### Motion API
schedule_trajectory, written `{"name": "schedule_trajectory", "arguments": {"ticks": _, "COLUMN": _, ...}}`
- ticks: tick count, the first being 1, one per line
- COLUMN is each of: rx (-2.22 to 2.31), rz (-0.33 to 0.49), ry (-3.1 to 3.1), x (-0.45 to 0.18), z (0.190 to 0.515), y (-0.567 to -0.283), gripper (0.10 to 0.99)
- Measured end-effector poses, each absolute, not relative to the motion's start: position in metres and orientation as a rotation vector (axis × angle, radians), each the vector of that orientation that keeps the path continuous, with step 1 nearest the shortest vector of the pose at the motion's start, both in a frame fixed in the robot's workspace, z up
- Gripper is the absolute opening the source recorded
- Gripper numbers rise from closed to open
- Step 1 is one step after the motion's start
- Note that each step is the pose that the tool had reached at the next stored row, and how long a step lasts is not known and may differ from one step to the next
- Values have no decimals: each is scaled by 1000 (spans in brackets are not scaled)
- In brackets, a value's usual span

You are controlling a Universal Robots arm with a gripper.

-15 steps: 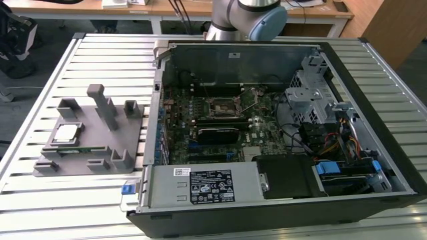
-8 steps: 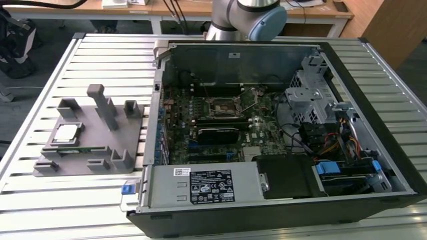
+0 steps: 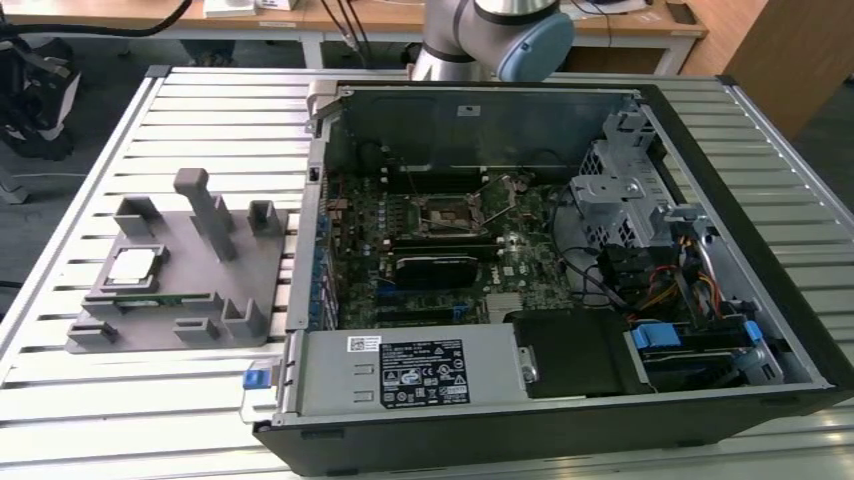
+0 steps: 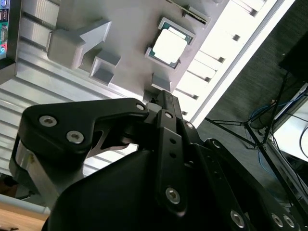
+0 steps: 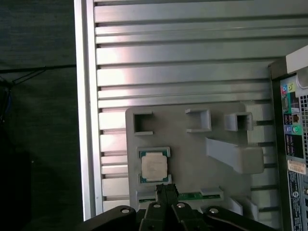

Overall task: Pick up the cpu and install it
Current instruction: 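Pick up the cpu and move it towards the insertion slot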

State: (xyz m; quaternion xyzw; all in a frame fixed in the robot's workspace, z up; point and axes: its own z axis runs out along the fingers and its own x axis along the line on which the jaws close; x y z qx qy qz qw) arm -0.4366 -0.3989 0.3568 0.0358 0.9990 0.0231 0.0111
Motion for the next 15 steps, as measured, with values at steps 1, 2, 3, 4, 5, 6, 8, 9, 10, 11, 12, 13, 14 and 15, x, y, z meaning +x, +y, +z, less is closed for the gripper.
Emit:
{"name": "schedule_trajectory", "arguments": {"ticks": 1, "rx": 108, "rz": 73, "ry": 3117, "x": -437, "z": 355, "y": -400, "gripper": 106}}
{"name": "schedule_trajectory", "arguments": {"ticks": 2, "rx": 103, "rz": 73, "ry": 3117, "x": -437, "z": 354, "y": -401, "gripper": 106}}
{"name": "schedule_trajectory", "arguments": {"ticks": 3, "rx": 99, "rz": 73, "ry": 3118, "x": -437, "z": 352, "y": -403, "gripper": 106}}
{"name": "schedule_trajectory", "arguments": {"ticks": 4, "rx": 95, "rz": 73, "ry": 3120, "x": -437, "z": 350, "y": -404, "gripper": 106}}
{"name": "schedule_trajectory", "arguments": {"ticks": 5, "rx": 91, "rz": 73, "ry": 3123, "x": -437, "z": 349, "y": -405, "gripper": 106}}
{"name": "schedule_trajectory", "arguments": {"ticks": 6, "rx": 89, "rz": 73, "ry": 3123, "x": -437, "z": 347, "y": -407, "gripper": 114}}
{"name": "schedule_trajectory", "arguments": {"ticks": 8, "rx": 89, "rz": 73, "ry": 3124, "x": -437, "z": 343, "y": -408, "gripper": 165}}
{"name": "schedule_trajectory", "arguments": {"ticks": 9, "rx": 89, "rz": 73, "ry": 3124, "x": -437, "z": 341, "y": -408, "gripper": 231}}
{"name": "schedule_trajectory", "arguments": {"ticks": 10, "rx": 89, "rz": 73, "ry": 3124, "x": -437, "z": 339, "y": -409, "gripper": 231}}
{"name": "schedule_trajectory", "arguments": {"ticks": 11, "rx": 89, "rz": 73, "ry": 3124, "x": -437, "z": 338, "y": -410, "gripper": 290}}
{"name": "schedule_trajectory", "arguments": {"ticks": 12, "rx": 89, "rz": 73, "ry": 3124, "x": -437, "z": 336, "y": -410, "gripper": 353}}
{"name": "schedule_trajectory", "arguments": {"ticks": 13, "rx": 89, "rz": 73, "ry": 3124, "x": -437, "z": 334, "y": -411, "gripper": 408}}
{"name": "schedule_trajectory", "arguments": {"ticks": 14, "rx": 89, "rz": 73, "ry": 3124, "x": -437, "z": 332, "y": -412, "gripper": 408}}
{"name": "schedule_trajectory", "arguments": {"ticks": 15, "rx": 89, "rz": 73, "ry": 3125, "x": -437, "z": 330, "y": -412, "gripper": 467}}
